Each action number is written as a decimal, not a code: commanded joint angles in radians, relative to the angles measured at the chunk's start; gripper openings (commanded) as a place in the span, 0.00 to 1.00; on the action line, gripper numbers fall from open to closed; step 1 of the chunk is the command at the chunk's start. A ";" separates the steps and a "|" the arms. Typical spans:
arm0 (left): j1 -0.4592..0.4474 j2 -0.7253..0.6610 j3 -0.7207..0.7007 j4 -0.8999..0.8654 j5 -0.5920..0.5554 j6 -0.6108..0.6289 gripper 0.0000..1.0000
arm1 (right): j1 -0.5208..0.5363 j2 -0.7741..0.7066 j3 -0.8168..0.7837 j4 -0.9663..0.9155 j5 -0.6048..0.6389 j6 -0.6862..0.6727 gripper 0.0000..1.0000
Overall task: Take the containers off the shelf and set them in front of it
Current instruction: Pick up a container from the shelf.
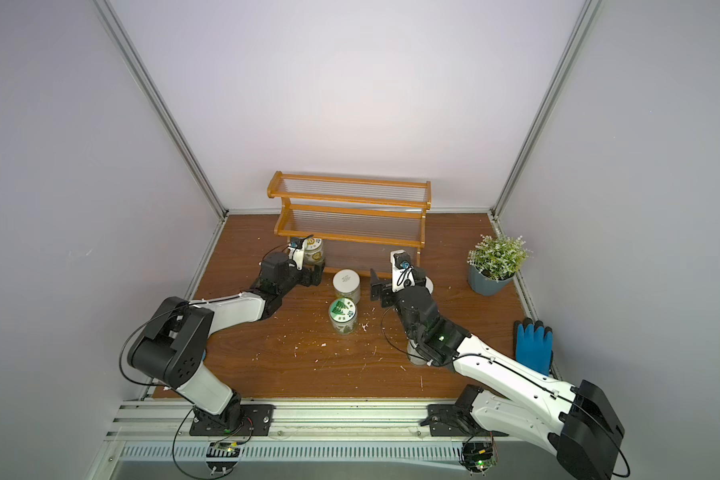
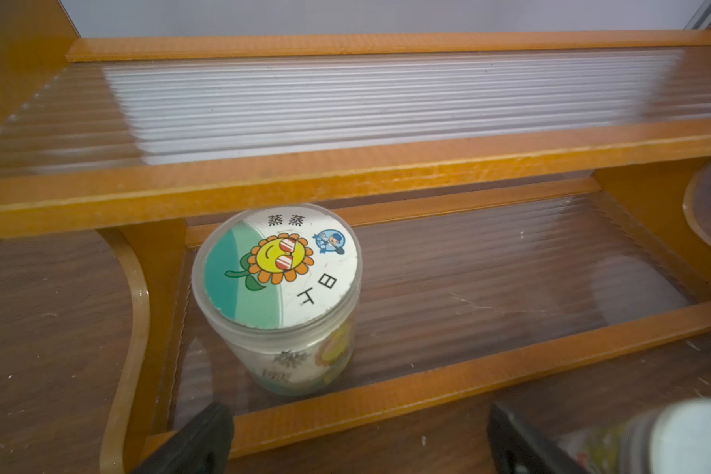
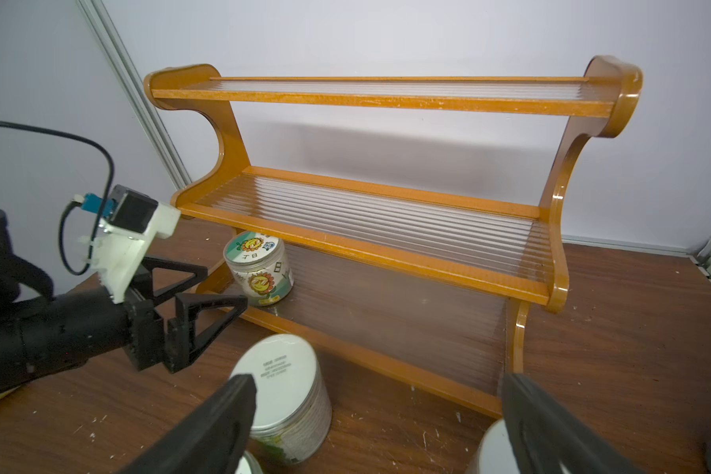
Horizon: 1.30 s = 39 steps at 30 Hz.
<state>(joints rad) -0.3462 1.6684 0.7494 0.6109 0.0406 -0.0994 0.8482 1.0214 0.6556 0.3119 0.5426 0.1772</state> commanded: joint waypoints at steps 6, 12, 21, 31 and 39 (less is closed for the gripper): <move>0.012 0.106 0.084 0.120 -0.056 -0.011 1.00 | -0.032 0.009 -0.007 0.094 -0.059 0.014 0.99; 0.012 0.180 0.123 0.157 -0.084 -0.018 1.00 | -0.041 0.009 -0.007 0.098 -0.062 0.014 0.99; 0.009 0.254 0.183 0.181 -0.172 -0.020 1.00 | -0.048 0.018 -0.002 0.098 -0.067 0.016 0.99; 0.010 0.333 0.250 0.220 -0.166 -0.049 1.00 | -0.049 0.038 0.010 0.102 -0.071 0.017 0.99; 0.012 0.358 0.309 0.137 -0.150 -0.059 0.76 | -0.050 0.036 0.010 0.099 -0.071 0.019 0.99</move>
<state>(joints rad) -0.3450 2.0159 1.0328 0.7727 -0.1162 -0.1490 0.8028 1.0687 0.6464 0.3698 0.4828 0.1837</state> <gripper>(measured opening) 0.802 0.993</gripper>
